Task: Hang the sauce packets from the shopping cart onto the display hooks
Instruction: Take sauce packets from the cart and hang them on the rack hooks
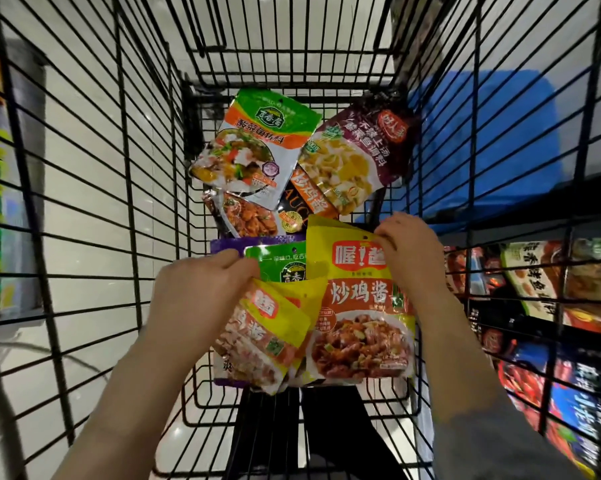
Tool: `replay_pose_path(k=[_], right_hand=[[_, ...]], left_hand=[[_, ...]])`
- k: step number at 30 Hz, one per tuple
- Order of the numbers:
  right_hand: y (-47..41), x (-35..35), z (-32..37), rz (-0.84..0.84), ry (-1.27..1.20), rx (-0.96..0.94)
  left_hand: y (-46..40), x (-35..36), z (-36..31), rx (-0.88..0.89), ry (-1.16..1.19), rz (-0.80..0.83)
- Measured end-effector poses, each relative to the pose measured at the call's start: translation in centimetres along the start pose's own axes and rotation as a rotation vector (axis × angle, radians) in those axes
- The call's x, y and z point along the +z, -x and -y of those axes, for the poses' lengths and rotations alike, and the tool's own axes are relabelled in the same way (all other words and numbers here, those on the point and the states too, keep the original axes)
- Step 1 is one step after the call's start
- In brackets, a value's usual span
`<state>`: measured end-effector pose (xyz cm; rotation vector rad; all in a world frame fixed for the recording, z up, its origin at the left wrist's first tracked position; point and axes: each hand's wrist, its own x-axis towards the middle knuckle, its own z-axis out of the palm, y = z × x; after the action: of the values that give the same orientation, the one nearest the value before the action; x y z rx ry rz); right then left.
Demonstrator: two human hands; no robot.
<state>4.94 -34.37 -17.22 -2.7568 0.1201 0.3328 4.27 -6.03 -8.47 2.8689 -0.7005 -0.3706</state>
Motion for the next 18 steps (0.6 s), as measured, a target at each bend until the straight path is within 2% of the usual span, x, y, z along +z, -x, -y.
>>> replay_pose_path(k=[5, 8, 11, 18], right_hand=[[-0.7, -5.0, 3.0, -0.015, 0.027, 0.003], [-0.9, -7.0, 3.3, -0.078, 0.02, 0.056], [-0.7, -5.8, 2.7, -0.099, 0.004, 0.114], [0.5, -0.9, 1.6, -0.007, -0.01, 0.159]], left_hand=[[1.0, -3.4, 0.6, -0.106, 0.031, -0.106], [0.7, -2.8, 1.0, -0.137, 0.01, -0.091], [0.7, -1.6, 1.5, -0.19, 0.071, -0.119], [0.7, 0.0, 1.6, -0.195, 0.128, -0.207]])
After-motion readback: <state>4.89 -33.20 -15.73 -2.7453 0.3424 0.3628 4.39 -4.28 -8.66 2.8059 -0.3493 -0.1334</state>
